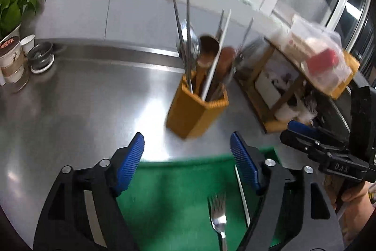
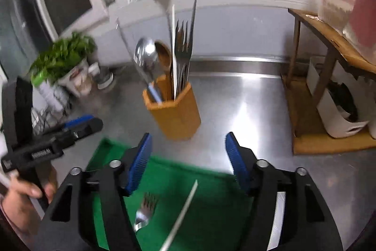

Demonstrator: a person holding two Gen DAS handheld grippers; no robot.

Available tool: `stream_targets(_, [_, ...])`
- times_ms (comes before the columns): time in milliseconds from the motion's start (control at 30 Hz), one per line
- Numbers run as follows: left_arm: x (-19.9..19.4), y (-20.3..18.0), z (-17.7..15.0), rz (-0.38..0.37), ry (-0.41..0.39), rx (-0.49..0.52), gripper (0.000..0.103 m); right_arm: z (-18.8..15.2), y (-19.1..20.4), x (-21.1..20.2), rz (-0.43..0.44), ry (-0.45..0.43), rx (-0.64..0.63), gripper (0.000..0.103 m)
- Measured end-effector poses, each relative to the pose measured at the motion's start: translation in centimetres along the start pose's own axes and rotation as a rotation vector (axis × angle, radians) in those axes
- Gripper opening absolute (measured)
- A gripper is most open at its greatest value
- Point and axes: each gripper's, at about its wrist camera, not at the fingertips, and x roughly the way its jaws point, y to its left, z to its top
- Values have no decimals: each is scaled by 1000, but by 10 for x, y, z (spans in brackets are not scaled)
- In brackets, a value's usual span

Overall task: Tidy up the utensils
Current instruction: 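Move both tools back over the green tray, then grasp the last fork with the left tool while the right tool grasps the white chopstick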

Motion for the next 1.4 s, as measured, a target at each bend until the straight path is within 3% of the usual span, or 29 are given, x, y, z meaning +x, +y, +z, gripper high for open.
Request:
stream_targets(167, [-6, -16, -13, 17, 150, 34, 82, -18, 8, -6, -53, 171, -27, 71])
stream_targets(400, [13, -25, -45, 10, 394, 65, 85, -49, -6, 23, 37, 450, 201, 69])
stream_targets(467, [20, -27, -56, 7, 445, 74, 84, -61, -8, 33, 51, 502, 247, 57])
stream_targets(500, [23, -28, -61, -4, 462, 75, 80, -67, -9, 38, 39, 525, 261, 42])
stream_targets(533, [26, -29, -67, -24, 487, 71, 69, -72, -10, 42, 32, 547, 282, 28])
stream_targets(600, [33, -29, -74, -45, 521, 57, 53, -79, -9, 48, 42, 569, 306, 19])
stream_targets(833, [50, -41, -91, -89, 582, 41, 23, -89, 4, 57, 27, 594, 298, 18])
stream_targets(1000, [57, -53, -98, -74, 608, 73, 18, -93, 7, 61, 7, 609, 286, 18])
stream_targets(1267, [62, -65, -107, 37, 631, 140, 10, -89, 15, 66, -41, 628, 242, 17])
stream_targets(1400, [60, -61, -103, 137, 643, 156, 10, -88, 10, 66, -59, 656, 263, 18])
